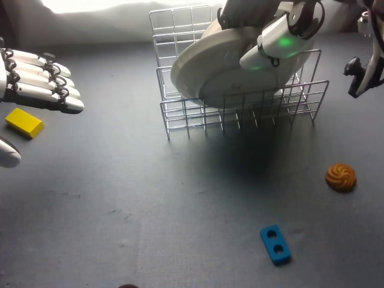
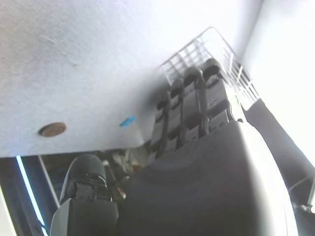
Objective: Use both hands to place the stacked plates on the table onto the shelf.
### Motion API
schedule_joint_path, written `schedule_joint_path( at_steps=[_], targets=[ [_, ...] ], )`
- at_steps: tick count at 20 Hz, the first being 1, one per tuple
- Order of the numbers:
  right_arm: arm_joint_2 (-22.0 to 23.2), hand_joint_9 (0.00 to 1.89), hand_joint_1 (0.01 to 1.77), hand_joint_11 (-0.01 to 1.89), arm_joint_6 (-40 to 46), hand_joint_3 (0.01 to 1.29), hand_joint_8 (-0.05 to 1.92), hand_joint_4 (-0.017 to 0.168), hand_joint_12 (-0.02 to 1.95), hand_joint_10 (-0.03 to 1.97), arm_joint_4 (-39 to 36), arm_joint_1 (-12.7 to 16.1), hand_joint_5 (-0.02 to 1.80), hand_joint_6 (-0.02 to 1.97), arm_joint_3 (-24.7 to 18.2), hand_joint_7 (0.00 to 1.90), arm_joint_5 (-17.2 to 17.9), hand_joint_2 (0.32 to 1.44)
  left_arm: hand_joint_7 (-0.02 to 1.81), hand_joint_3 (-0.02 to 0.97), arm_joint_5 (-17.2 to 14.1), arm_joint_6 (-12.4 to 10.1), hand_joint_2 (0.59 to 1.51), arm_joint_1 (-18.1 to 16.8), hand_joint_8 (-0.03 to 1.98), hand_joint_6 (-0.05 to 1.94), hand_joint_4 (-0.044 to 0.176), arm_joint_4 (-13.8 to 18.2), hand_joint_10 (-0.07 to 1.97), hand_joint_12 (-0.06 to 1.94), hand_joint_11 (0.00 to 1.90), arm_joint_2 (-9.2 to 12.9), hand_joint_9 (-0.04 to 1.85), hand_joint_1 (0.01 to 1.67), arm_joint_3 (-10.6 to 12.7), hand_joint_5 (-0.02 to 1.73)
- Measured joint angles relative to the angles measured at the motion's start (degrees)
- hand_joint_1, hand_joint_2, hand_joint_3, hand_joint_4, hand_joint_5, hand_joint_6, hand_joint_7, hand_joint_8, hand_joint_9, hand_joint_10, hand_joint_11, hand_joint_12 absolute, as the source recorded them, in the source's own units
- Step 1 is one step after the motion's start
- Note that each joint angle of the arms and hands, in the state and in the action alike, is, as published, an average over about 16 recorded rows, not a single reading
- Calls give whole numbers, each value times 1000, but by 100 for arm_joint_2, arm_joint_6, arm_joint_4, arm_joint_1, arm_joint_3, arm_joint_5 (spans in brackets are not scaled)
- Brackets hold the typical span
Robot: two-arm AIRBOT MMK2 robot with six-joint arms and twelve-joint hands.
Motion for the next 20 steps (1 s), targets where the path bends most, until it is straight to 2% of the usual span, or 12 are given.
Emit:
schedule_joint_path(
  at_steps=[11, 13, 20],
  targets=[
    [64, 868, 1053, 447, -95, 10, 28, -4, 1245, 222, 11, 81, 805, 89, -48, 922, 62, 1067, 107, 20, -41, 58, 1177, 0, 8, 18, 4, 0, 10, 133, 16, 2, 93, 14, -39, 103],
    [120, 861, 1048, 433, -156, 10, 6, -3, 1230, 193, 12, 144, 801, 30, -99, 912, 80, 1062, 108, 20, -68, 72, 1178, -1, 8, 18, 3, -1, 10, 128, 16, 7, 93, 14, -74, 103],
    [467, 838, 1036, 397, -412, 9, 15, -3, 1208, 151, 14, 386, 759, 19, -339, 864, 127, 1049, 109, 20, -181, 138, 1179, -34, 8, 18, 2, -4, 9, 113, 17, 90, 94, 14, -329, 97]
  ],
)
